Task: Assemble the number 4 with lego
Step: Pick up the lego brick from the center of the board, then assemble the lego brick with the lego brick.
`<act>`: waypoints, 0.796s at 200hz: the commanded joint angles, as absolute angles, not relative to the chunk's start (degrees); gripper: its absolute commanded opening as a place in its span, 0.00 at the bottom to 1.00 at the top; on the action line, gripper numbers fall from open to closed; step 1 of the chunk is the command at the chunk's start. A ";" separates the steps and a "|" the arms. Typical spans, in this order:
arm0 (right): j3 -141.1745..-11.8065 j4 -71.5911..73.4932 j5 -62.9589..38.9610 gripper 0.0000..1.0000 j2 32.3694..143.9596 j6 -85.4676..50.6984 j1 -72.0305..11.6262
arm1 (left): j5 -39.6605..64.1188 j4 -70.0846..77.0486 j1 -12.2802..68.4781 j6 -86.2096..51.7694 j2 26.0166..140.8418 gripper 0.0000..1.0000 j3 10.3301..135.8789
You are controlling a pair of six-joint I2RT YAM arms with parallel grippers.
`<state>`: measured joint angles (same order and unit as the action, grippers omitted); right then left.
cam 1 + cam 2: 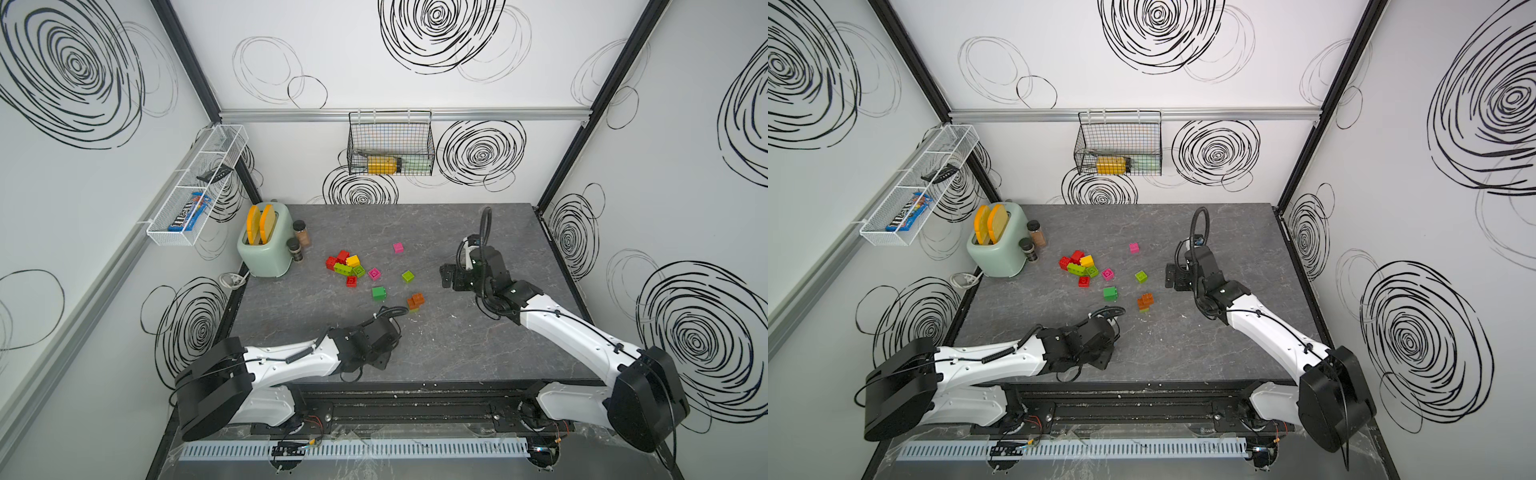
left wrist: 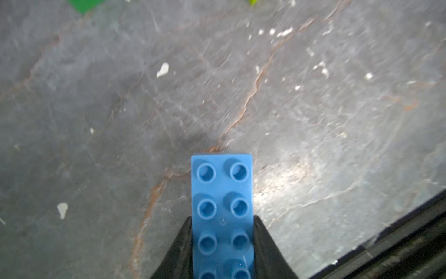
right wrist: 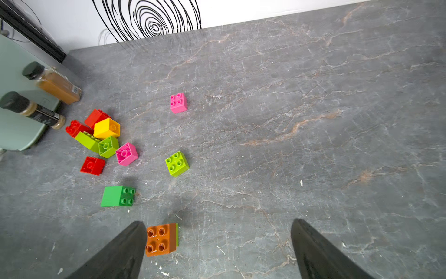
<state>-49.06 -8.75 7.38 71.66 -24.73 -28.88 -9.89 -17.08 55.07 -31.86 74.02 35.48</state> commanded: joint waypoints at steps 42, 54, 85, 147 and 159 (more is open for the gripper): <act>-44.54 -4.08 0.19 0.97 68.38 -23.67 -25.05 | -7.25 -9.96 52.15 -13.59 69.31 0.00 39.96; -44.03 -3.64 -1.93 0.97 67.84 -22.70 -24.72 | -8.60 -12.31 50.67 -12.54 69.78 0.00 42.87; -44.68 -5.20 -2.47 0.97 67.94 -21.45 -24.44 | 3.99 -10.88 41.61 -18.04 70.48 0.00 44.84; -47.03 -6.52 -10.39 0.97 69.99 -17.76 -21.41 | 5.36 -10.23 38.50 -12.38 72.73 0.00 47.41; -47.70 -6.71 -12.34 0.97 70.61 -16.38 -21.39 | 5.82 -12.08 38.43 -8.34 74.60 0.00 49.08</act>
